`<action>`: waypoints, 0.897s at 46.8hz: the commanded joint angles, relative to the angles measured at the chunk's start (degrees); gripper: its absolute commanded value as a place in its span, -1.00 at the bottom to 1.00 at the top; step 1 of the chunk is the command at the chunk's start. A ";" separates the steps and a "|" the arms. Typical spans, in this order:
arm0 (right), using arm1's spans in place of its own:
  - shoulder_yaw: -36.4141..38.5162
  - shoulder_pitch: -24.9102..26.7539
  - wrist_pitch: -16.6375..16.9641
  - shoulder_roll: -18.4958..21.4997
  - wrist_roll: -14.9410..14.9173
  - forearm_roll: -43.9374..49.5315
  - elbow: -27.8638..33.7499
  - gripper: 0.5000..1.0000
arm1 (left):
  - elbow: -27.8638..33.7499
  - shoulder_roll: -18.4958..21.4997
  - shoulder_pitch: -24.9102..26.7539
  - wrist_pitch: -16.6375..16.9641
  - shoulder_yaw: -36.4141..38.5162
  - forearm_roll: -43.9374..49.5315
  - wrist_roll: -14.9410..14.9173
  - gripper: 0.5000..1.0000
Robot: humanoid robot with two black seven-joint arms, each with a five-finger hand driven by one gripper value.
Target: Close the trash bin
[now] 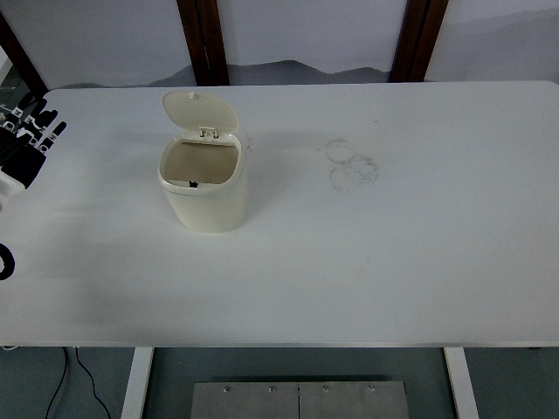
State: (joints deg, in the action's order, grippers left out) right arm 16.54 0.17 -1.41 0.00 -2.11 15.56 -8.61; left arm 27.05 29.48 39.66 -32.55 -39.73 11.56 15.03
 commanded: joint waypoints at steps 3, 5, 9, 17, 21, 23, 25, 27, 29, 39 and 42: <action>-0.02 0.00 0.01 0.00 0.00 0.00 0.00 0.97 | 0.02 -0.04 0.15 0.12 0.09 -0.66 0.09 1.00; -0.02 0.00 0.01 0.00 -0.09 0.00 0.00 0.97 | 0.02 -0.04 0.24 0.38 0.09 -0.66 0.09 1.00; -0.02 0.00 0.01 0.00 0.00 0.00 0.00 0.97 | -0.06 -0.04 0.33 0.47 0.09 -0.75 0.00 1.00; -0.02 0.00 0.01 0.00 0.00 0.00 0.00 0.97 | -0.06 0.31 1.64 0.47 0.18 -1.71 -0.44 1.00; -0.02 0.00 0.01 0.00 -0.09 0.00 0.00 0.97 | -0.06 1.54 4.19 0.47 0.27 -5.66 -0.53 1.00; 0.07 0.00 0.01 0.00 0.00 0.00 0.00 0.97 | 0.02 1.98 5.51 0.47 0.27 -8.47 -0.53 1.00; -0.02 0.00 0.01 0.00 -0.09 0.00 0.00 0.97 | 0.02 2.51 6.92 0.47 0.27 -11.20 -0.53 1.00; -0.02 0.00 0.01 0.00 -0.09 0.00 0.00 0.97 | 0.02 2.86 8.41 0.47 0.62 -13.66 -0.53 1.00; -0.02 0.00 0.01 0.00 0.00 0.00 0.00 0.97 | 0.02 3.13 10.08 0.29 1.23 -15.86 -0.53 1.00; -0.02 0.00 0.01 0.00 0.00 0.00 0.00 0.97 | 2.83 5.14 20.97 -0.06 14.75 -20.88 -0.53 1.00; -0.02 0.00 0.01 0.00 0.00 0.00 0.00 0.97 | 5.55 6.11 23.96 -0.06 19.94 -20.96 -0.53 1.00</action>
State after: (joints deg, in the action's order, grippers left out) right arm 16.53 0.18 -1.40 0.00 -2.11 15.55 -8.60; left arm 30.14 34.68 60.68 -32.60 -24.99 -9.36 14.47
